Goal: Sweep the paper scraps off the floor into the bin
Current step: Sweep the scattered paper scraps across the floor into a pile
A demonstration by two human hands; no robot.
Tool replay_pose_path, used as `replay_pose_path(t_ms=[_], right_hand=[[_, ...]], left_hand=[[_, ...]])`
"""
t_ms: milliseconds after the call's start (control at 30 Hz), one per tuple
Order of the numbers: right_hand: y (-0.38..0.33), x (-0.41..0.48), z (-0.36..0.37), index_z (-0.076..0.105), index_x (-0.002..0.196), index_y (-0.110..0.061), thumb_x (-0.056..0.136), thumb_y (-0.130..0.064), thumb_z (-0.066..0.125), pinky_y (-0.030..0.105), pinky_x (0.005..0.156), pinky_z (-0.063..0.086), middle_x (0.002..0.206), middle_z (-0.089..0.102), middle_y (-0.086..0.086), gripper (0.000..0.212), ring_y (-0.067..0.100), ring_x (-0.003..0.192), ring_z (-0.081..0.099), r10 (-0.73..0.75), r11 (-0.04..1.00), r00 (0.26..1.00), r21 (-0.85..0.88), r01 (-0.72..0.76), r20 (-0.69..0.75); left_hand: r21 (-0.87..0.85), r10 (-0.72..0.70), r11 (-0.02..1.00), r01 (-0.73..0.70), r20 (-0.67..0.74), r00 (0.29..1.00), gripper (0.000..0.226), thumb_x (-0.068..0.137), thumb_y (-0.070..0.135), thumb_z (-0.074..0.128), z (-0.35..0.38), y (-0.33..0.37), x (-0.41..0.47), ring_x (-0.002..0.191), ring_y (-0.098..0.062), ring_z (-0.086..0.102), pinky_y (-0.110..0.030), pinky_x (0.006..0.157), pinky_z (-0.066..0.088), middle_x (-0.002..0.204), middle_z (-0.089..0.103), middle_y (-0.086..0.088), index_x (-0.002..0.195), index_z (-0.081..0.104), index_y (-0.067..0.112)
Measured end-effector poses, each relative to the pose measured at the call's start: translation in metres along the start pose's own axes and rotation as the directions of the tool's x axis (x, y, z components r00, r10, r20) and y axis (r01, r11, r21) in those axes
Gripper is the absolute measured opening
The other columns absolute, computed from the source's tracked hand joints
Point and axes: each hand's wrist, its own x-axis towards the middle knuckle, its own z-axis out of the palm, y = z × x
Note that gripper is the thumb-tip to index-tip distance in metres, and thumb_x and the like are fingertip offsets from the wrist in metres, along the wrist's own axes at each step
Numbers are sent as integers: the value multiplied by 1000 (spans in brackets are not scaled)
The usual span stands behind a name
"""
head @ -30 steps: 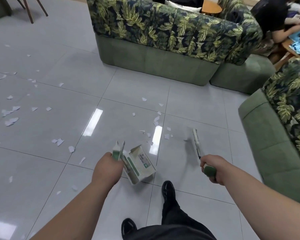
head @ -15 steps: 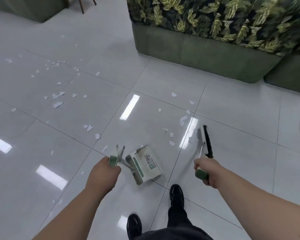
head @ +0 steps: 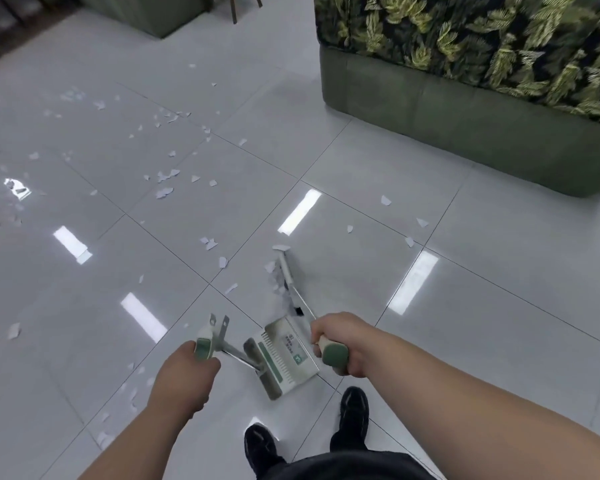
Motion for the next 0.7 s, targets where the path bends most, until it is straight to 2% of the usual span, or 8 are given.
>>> replay_pose_path(t_ms=[100,233,433,567,700], right_hand=[[-14,-11,-10,58,93,-13,78,-3,58,16,44,30,58,61,9,18,15,37,50,15,1000,999,20,-16,47],[-23,-23,-27,57,92,-12,77,-4,59,16,42,28,58,61,9,17,15,34,47,-2,1000,999,-1,2,51],[-29,-32,-76,60,80,-9,75,-4,62,18,48,29,60,60,11,7,18,38,45,-90,991,988,-115,75,-130],[-37,-27,-108,59,71,-10,73,-5,62,17,47,31,58,59,8,6,19,40,46,-116,985,956,-159,75,-269],[-55,-16,-140,58,75,-9,73,-2,60,17,47,31,64,58,11,7,22,48,46,-118,989,906,-131,70,-406]], left_hand=[[-40,-33,999,32,-11,999,8,82,8,48,4,4,-2,39,-21,38,-22,43,31,63,45,-7,79,45,15],[-61,-34,998,35,10,999,5,83,9,48,10,14,1,41,-22,40,-22,44,31,66,47,-8,85,50,12],[-71,10,997,-7,44,999,4,83,9,48,21,44,14,43,-24,42,-23,45,33,66,48,-9,86,50,12],[-51,56,997,-53,55,997,4,83,11,47,26,71,29,42,-24,44,-22,44,33,62,49,-7,86,49,11],[-49,93,995,-90,59,994,13,83,13,47,28,99,50,45,-26,51,-23,46,38,64,55,-8,94,54,15]])
